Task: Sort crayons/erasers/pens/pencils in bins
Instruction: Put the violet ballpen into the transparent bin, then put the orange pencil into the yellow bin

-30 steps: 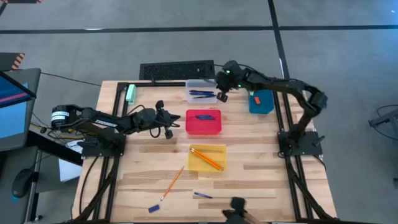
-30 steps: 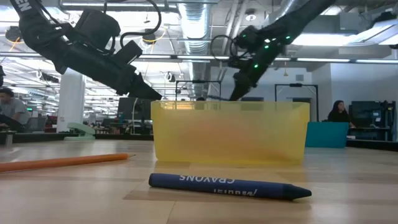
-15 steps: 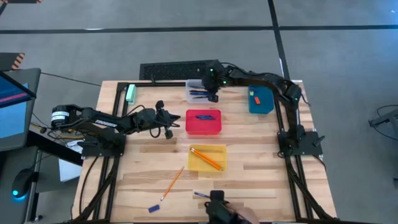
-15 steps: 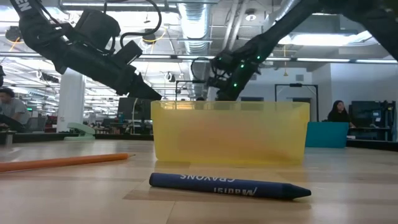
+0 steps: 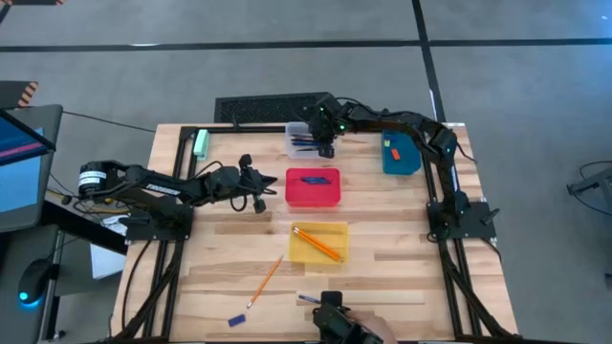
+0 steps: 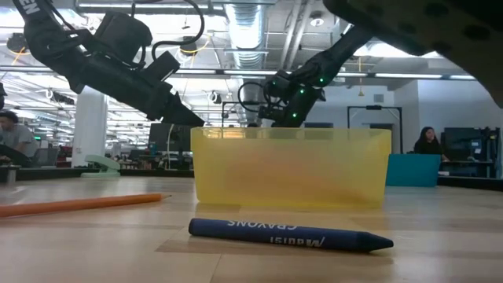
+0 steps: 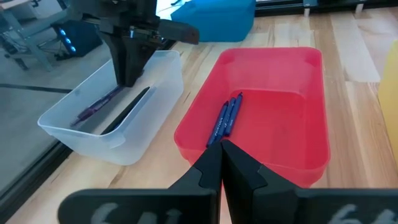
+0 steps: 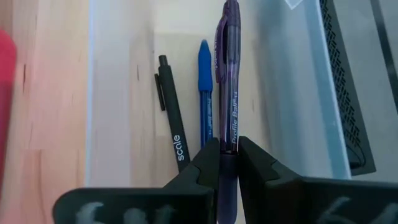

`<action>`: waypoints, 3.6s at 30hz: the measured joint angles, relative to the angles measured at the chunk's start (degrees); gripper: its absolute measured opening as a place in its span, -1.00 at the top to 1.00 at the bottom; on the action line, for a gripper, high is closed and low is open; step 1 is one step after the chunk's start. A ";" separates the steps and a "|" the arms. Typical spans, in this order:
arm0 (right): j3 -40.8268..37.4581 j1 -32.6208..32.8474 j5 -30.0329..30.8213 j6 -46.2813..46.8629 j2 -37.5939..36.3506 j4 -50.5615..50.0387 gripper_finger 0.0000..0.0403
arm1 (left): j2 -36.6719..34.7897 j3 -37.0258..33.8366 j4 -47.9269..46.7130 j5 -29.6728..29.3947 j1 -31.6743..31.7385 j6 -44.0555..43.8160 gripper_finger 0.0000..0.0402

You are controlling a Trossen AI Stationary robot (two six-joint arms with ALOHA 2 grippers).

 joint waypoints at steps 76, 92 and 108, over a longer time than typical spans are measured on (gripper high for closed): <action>-57.31 15.54 -8.37 21.79 -38.88 68.70 0.98 | 0.00 21.44 -57.46 -10.46 -25.22 -24.57 1.00; -57.27 17.40 -6.22 19.15 -38.84 68.25 0.98 | 0.00 25.85 -73.80 -4.87 -38.83 -47.71 1.00; -58.71 24.96 -5.57 17.14 -38.82 62.00 0.99 | 18.43 45.56 -86.80 -8.58 -51.20 -73.68 0.99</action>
